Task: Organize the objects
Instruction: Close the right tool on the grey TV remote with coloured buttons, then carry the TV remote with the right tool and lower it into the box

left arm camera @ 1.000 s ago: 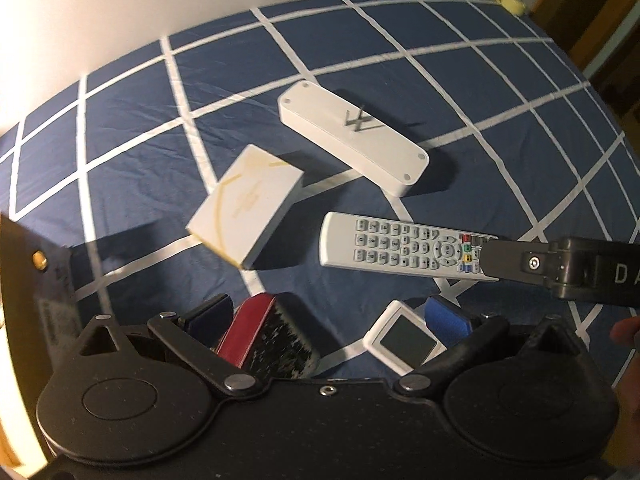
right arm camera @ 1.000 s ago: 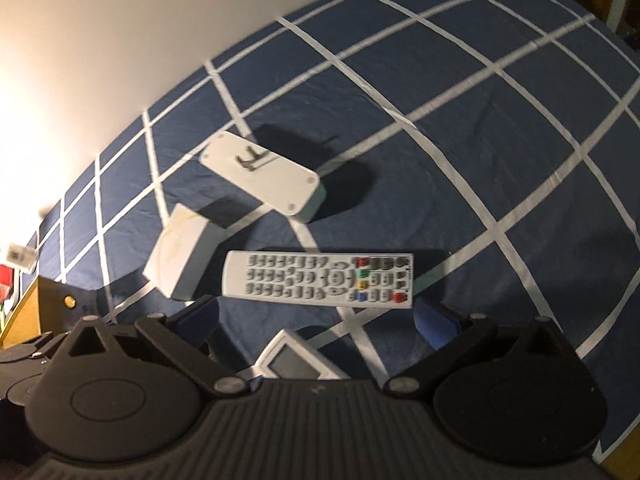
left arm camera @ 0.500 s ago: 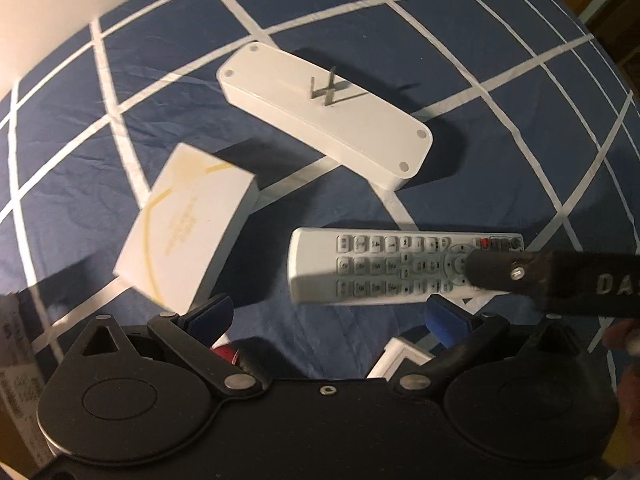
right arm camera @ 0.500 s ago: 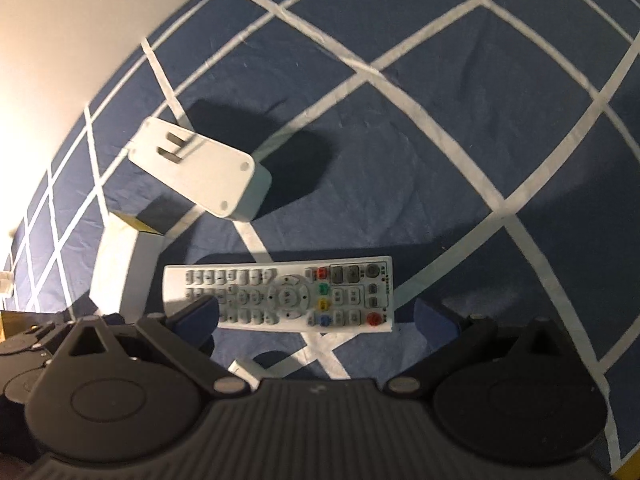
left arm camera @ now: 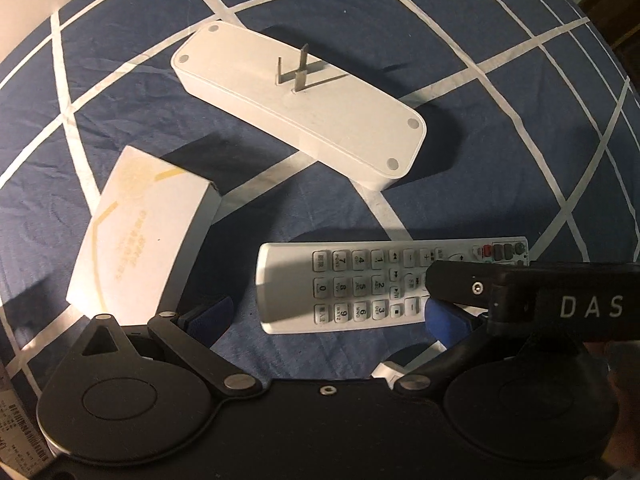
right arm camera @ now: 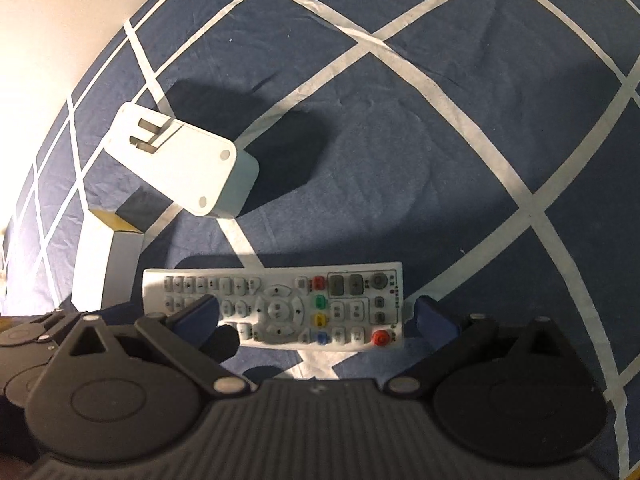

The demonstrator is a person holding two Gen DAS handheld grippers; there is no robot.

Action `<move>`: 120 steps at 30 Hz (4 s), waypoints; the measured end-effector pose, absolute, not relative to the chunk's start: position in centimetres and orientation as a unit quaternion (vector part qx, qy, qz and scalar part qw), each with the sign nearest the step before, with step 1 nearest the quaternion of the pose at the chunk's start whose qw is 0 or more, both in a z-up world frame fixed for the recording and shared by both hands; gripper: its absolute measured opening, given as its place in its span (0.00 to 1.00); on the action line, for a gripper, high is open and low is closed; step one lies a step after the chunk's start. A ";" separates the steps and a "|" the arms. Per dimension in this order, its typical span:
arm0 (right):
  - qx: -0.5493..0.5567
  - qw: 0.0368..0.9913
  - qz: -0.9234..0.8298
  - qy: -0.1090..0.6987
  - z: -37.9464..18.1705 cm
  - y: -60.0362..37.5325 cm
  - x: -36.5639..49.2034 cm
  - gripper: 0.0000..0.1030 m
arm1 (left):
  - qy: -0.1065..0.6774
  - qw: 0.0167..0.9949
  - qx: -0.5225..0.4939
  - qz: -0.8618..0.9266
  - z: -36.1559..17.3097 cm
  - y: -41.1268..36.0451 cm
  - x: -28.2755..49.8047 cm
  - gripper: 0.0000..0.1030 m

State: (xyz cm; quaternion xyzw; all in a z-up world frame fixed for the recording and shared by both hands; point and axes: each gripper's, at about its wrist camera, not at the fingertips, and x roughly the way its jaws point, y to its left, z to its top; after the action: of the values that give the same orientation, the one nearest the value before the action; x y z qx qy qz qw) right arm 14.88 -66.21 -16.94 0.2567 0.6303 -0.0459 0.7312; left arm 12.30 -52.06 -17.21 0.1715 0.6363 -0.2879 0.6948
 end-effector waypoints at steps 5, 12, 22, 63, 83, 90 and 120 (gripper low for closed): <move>0.257 0.729 -0.044 0.633 -17.3 -66.2 15.1 1.00 | 0.640 0.692 0.169 -0.289 -17.5 -52.4 12.3 1.00; 0.243 0.735 -0.041 0.632 -17.2 -65.9 15.3 0.98 | 0.642 0.690 0.164 -0.293 -17.3 -52.2 12.2 0.99; 0.236 0.739 -0.040 0.629 -16.9 -65.8 15.2 0.94 | 0.641 0.691 0.156 -0.295 -17.0 -52.3 11.7 0.91; 0.164 0.814 0.091 0.549 -3.5 -48.0 6.9 0.94 | 0.555 0.802 0.102 -0.196 -2.7 -32.0 4.9 0.91; 0.121 0.826 0.149 0.530 -0.7 -29.1 4.5 0.94 | 0.533 0.831 0.062 -0.147 0.0 -13.3 5.5 0.91; 0.094 0.823 0.168 0.535 -0.5 -23.9 4.6 0.94 | 0.535 0.835 0.035 -0.128 -0.4 -8.4 6.1 0.91; 0.047 0.771 0.168 0.613 -10.5 -14.3 16.1 0.94 | 0.614 0.783 -0.005 -0.102 -10.7 -2.7 18.0 0.91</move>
State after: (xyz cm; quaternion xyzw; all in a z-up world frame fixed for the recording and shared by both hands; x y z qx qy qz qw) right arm 16.08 -14.32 -10.53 0.0472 0.6129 0.1680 0.7707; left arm 18.05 -2.70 -10.66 -0.0051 0.6137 -0.1019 0.7829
